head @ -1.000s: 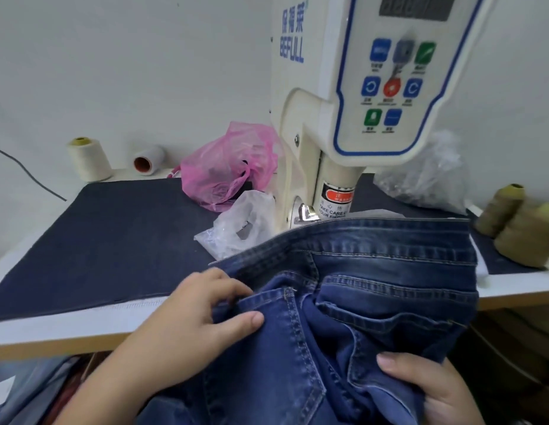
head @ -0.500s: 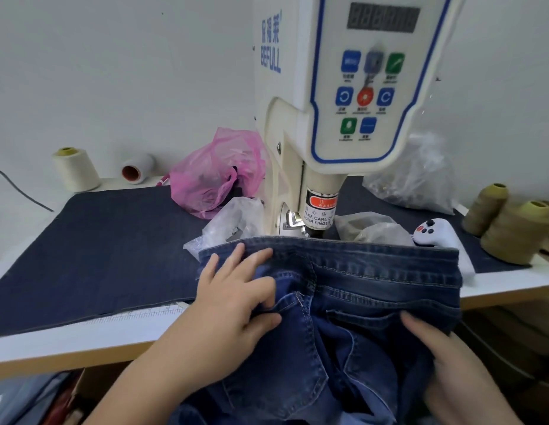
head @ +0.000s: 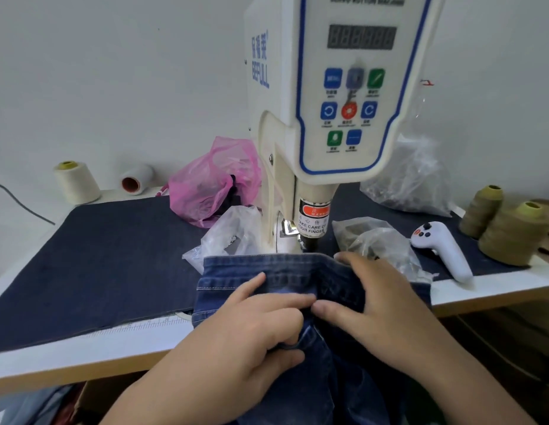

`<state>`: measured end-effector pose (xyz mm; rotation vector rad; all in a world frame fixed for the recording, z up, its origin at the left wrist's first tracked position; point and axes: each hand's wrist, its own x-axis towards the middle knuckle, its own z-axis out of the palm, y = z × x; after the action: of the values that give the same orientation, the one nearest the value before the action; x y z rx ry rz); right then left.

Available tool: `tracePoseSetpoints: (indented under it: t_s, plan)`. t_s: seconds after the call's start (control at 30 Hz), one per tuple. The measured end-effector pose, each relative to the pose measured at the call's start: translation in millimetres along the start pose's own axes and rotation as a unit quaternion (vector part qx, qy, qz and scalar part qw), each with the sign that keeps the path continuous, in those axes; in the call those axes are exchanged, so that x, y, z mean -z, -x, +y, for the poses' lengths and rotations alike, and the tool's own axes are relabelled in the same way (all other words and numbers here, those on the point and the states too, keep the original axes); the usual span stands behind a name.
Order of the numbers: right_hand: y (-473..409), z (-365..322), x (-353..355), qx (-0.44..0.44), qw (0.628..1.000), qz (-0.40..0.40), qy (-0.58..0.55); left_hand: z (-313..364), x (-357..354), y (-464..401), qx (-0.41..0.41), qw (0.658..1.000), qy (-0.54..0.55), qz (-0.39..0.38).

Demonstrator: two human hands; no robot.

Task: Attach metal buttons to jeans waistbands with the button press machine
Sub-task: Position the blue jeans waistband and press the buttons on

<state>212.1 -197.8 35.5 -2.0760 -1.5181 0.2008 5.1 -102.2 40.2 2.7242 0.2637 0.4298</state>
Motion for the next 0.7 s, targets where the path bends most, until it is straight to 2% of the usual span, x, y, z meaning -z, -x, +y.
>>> tracePoseSetpoints:
  t_s: [0.1, 0.2, 0.27, 0.4, 0.53, 0.57, 0.63, 0.7]
  plan:
    - [-2.4, 1.0, -11.5, 0.093, 0.995, 0.037, 0.028, -3.3, 10.8, 3.7, 0.006, 1.000, 0.019, 0.008]
    - [-2.9, 7.8, -26.9, 0.188, 0.962, 0.168, 0.106, -8.0, 14.6, 4.7, 0.048, 0.998, 0.038, 0.022]
    - [-4.1, 13.2, -35.2, 0.217, 0.945, 0.216, 0.116, -11.6, 11.0, 2.9, 0.073, 0.996, 0.044, 0.003]
    - [-4.3, 23.5, -44.3, 0.257, 0.933, 0.238, 0.081, -19.4, 3.1, -4.2, 0.128, 0.991, 0.033, -0.017]
    - [-2.8, 28.1, -50.4, 0.272, 0.909, 0.294, 0.114, -22.2, 2.8, -11.0, 0.125, 0.990, 0.058, -0.005]
    - [-1.9, 28.1, -50.3, 0.284, 0.907, 0.288, 0.113, -23.5, 2.8, -11.5, 0.121, 0.991, 0.064, -0.009]
    - [-0.7, 28.8, -47.8, 0.297, 0.927, 0.218, 0.068, -25.5, 3.9, -10.3, 0.112, 0.990, 0.086, -0.021]
    - [-0.1, 26.8, -40.7, 0.246, 0.961, 0.123, -0.033, -25.7, 4.5, -7.7, 0.085, 0.991, 0.097, -0.016]
